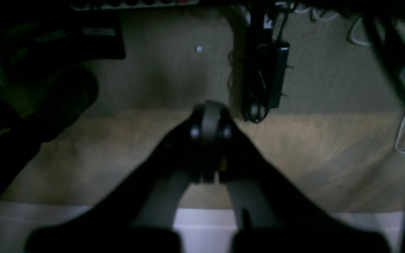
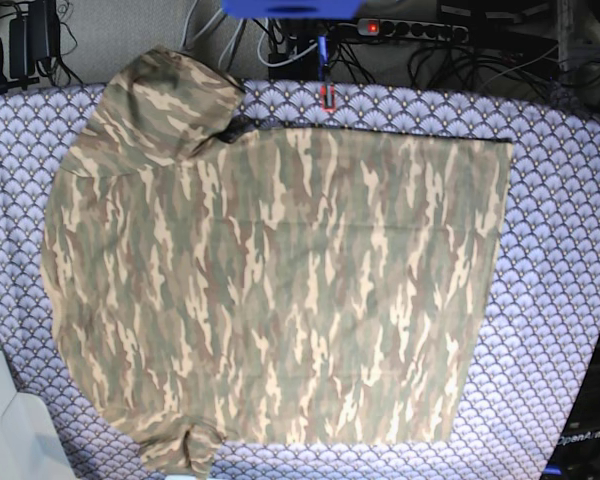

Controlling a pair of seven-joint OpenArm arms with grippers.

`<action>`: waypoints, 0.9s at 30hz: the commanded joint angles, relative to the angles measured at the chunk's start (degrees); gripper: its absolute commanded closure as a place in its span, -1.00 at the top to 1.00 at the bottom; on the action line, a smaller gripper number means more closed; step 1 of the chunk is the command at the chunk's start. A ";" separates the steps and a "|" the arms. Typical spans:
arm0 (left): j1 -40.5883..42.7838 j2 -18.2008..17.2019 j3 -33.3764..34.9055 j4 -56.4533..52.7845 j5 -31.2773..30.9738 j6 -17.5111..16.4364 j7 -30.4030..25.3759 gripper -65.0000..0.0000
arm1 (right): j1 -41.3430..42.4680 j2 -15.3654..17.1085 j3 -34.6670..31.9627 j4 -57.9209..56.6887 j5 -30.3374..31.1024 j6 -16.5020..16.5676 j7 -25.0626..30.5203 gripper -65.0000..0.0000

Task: Fold the T-shirt properly

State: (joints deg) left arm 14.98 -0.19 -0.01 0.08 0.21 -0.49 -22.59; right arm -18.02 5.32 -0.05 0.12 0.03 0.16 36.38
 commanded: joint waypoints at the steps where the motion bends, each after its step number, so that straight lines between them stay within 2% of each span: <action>1: 1.32 -0.65 0.14 -0.08 0.28 -0.26 -2.25 -1.00 | -1.89 1.05 0.19 -0.12 0.27 0.14 2.87 -1.00; 8: 7.39 -1.09 0.05 -0.08 0.28 -0.52 -14.55 -1.00 | -9.63 2.37 0.19 -0.12 0.27 0.14 21.51 -1.00; 12: 11.17 -1.88 -0.30 -0.08 -0.16 -5.97 -24.14 -1.00 | -13.23 3.43 0.27 -0.12 0.36 0.06 31.27 -1.00; 16: 14.34 -2.06 -0.38 -0.08 -0.25 -7.20 -31.08 -1.00 | -17.19 3.51 3.09 -0.12 0.36 -0.03 42.17 -1.00; 24: 19.87 -1.79 -0.38 -0.08 -0.25 -7.29 -48.14 -1.00 | -18.77 4.39 4.76 0.89 0.36 0.14 42.61 -1.00; 27: 20.67 -1.79 -0.38 -0.08 -0.25 -7.02 -51.65 -1.00 | -18.77 4.74 4.76 0.98 0.36 0.23 42.70 -1.00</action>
State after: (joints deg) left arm 34.65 -2.04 -0.34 -0.01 -0.21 -7.55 -72.42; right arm -34.85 9.54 4.49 1.56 -0.10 0.03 77.82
